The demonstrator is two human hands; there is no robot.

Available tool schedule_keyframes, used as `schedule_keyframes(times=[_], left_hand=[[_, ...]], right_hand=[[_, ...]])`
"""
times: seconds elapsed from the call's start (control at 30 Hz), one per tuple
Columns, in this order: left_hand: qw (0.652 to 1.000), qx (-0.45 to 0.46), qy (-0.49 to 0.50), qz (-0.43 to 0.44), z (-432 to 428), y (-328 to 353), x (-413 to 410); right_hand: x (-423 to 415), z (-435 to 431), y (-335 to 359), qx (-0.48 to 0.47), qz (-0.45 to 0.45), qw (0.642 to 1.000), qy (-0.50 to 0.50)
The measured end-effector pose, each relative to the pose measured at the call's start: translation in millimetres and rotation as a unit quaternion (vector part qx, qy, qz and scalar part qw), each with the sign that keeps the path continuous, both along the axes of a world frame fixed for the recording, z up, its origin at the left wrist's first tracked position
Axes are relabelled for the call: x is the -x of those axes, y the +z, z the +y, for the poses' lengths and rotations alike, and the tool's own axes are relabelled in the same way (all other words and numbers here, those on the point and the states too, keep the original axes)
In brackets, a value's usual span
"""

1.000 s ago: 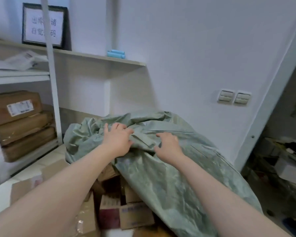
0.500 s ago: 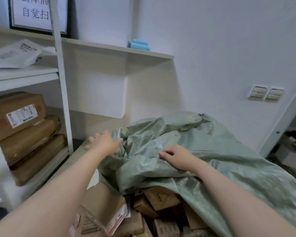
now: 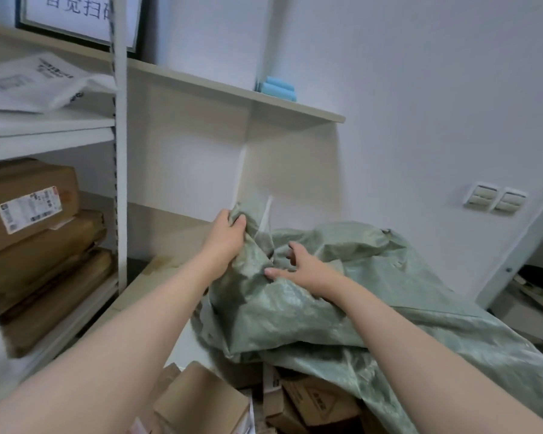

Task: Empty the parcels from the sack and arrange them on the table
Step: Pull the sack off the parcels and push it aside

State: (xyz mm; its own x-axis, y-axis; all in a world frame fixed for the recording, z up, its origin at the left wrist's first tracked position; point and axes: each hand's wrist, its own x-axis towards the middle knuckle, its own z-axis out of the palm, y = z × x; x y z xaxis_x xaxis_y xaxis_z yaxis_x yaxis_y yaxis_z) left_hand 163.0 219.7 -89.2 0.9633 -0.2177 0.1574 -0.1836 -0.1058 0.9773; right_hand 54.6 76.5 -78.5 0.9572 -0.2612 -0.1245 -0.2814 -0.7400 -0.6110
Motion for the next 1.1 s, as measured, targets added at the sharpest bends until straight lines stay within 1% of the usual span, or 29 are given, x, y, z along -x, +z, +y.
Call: schedule_keyframes(times=[0.07, 0.1, 0.13, 0.2, 0.3, 0.37, 0.43, 0.47, 0.53, 0.57, 0.63, 0.67, 0.7, 0.73, 0.77, 0.8, 0.87, 0.93, 0.97, 1.0, 1.03, 1.1], left_hand=[[0.996, 0.080, -0.002, -0.023, 10.6, 24.0, 1.9], [0.994, 0.105, -0.002, -0.032, 16.7, 32.5, 2.3], [0.992, 0.120, 0.001, -0.039, 23.1, 37.9, 0.5], [0.991, 0.128, 0.013, -0.033, 36.9, 44.4, -2.5], [0.991, 0.121, 0.045, 0.026, 55.9, 49.5, -4.0], [0.990, 0.109, 0.066, 0.051, 65.7, 53.2, 0.8], [0.990, 0.096, 0.095, 0.045, 74.0, 57.2, 5.6], [0.991, 0.069, 0.112, 0.035, 77.4, 58.8, 7.7], [0.991, -0.013, 0.133, 0.028, 83.4, 58.5, 12.1], [0.991, -0.049, 0.123, 0.031, 85.4, 56.6, 15.0], [0.991, -0.115, 0.067, 0.032, 89.3, 49.6, 25.8], [0.986, -0.163, 0.025, 0.031, 91.6, 43.4, 33.5], [0.973, -0.227, -0.025, 0.031, 93.4, 35.9, 40.7], [0.952, -0.295, -0.075, 0.034, 95.6, 28.3, 47.0], [0.927, -0.353, -0.123, 0.043, 97.4, 21.5, 52.8], [0.905, -0.390, -0.161, 0.050, 98.8, 16.7, 58.8], [0.883, -0.410, -0.217, 0.065, 100.6, 10.9, 62.6], [0.853, -0.437, -0.272, 0.084, 100.0, 10.5, 64.6], [0.827, -0.481, -0.283, 0.072, 98.5, 9.1, 65.9], [0.803, -0.531, -0.270, 0.039, 95.3, 5.3, 67.8], [0.787, -0.569, -0.238, -0.005, 90.3, 0.4, 68.3], [0.798, -0.588, -0.114, -0.065, 78.6, -5.5, 74.6]], right_hand=[[-8.3, 11.0, 9.1, -0.055, 0.019, 0.998, 0.023], [-10.8, 15.5, 13.9, -0.089, 0.007, 0.995, 0.037], [-14.7, 20.4, 17.7, -0.099, -0.018, 0.993, 0.057], [-23.4, 30.2, 23.7, -0.079, -0.099, 0.989, 0.082], [-19.0, 50.0, 42.4, -0.116, -0.181, 0.974, 0.068], [-10.4, 56.2, 49.7, -0.150, -0.190, 0.965, 0.100], [2.0, 61.8, 49.9, -0.175, -0.136, 0.962, 0.160], [6.6, 64.9, 46.1, -0.176, -0.088, 0.964, 0.181], [17.5, 76.1, 37.0, -0.130, 0.023, 0.962, 0.237], [22.8, 82.2, 31.2, -0.100, 0.073, 0.957, 0.264], [31.6, 96.2, 16.8, -0.065, 0.144, 0.941, 0.300], [36.1, 103.5, 10.4, -0.047, 0.158, 0.936, 0.312], [38.2, 108.6, 2.6, -0.018, 0.155, 0.933, 0.324], [38.2, 112.2, -5.5, 0.021, 0.142, 0.933, 0.328], [35.5, 112.5, -14.4, 0.072, 0.120, 0.938, 0.318], [32.9, 110.3, -21.2, 0.127, 0.093, 0.943, 0.294], [26.8, 97.5, -31.2, 0.203, 0.030, 0.957, 0.206], [27.5, 84.2, -31.6, 0.204, -0.045, 0.971, 0.115], [28.5, 77.4, -30.3, 0.190, -0.077, 0.975, 0.080], [31.4, 72.0, -27.8, 0.177, -0.102, 0.977, 0.055], [35.7, 66.9, -26.0, 0.166, -0.119, 0.978, 0.040], [50.5, 57.6, -23.2, 0.157, -0.134, 0.978, 0.018]])
